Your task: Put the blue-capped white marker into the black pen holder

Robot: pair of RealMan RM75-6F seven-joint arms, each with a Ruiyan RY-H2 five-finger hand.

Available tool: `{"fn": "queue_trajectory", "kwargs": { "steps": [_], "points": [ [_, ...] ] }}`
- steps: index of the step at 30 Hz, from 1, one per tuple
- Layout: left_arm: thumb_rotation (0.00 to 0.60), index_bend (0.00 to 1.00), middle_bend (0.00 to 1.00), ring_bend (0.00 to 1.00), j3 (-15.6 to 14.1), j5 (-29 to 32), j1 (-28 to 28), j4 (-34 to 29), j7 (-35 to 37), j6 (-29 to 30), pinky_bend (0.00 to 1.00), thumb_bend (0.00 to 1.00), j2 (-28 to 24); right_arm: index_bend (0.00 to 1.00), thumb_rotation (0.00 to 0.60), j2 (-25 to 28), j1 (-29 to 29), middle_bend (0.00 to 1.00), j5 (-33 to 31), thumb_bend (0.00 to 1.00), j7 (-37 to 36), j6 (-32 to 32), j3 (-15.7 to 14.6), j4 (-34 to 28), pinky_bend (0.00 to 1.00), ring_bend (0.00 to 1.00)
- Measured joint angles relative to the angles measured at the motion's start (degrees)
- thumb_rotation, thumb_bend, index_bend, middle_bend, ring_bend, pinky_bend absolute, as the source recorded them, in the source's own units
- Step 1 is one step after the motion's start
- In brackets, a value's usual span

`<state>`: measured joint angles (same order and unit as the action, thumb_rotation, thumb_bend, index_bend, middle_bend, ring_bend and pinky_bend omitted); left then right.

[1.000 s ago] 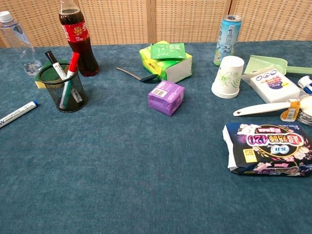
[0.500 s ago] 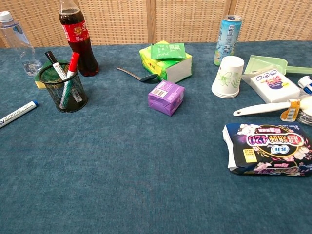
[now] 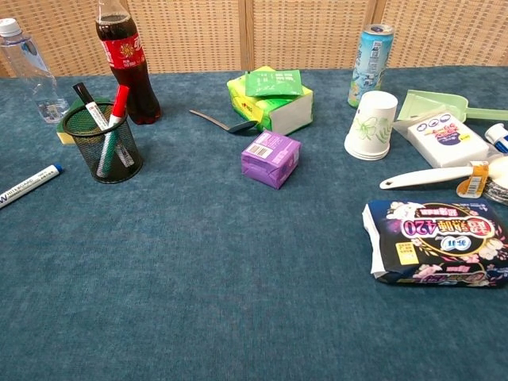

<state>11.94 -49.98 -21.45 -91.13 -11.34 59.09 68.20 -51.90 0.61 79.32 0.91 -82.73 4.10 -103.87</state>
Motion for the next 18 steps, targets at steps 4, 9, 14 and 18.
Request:
{"fn": "queue_trajectory", "kwargs": {
  "steps": [4,9,14,18],
  "points": [
    [0.6,0.38,0.0,0.0,0.1,2.9,-1.9,1.4,-2.8,-1.0,0.0,0.36,1.7,0.07,0.6,0.2,0.0,0.0,0.1,0.0,-0.5,0.0,0.0,0.0,0.0,0.0],
    [0.6,0.39,0.0,0.0,-0.1,6.6,-4.8,1.9,-8.1,-2.1,0.0,0.36,3.3,0.07,0.6,0.3,0.0,0.0,0.2,0.0,-1.0,-0.1,-0.1,0.1,0.0,0.0],
    [0.6,0.38,0.0,0.0,-0.4,11.4,-8.0,1.5,-14.2,-2.5,0.0,0.36,4.5,0.06,0.6,0.4,0.0,0.0,0.1,0.0,-1.3,-0.1,0.0,0.1,0.0,0.0],
    [0.6,0.38,0.0,0.0,-0.8,17.8,-11.3,1.1,-20.2,-2.8,0.0,0.36,5.6,0.07,0.6,0.5,0.0,0.0,0.1,0.0,-1.8,0.0,-0.1,0.2,0.0,0.0]
  ]
}}
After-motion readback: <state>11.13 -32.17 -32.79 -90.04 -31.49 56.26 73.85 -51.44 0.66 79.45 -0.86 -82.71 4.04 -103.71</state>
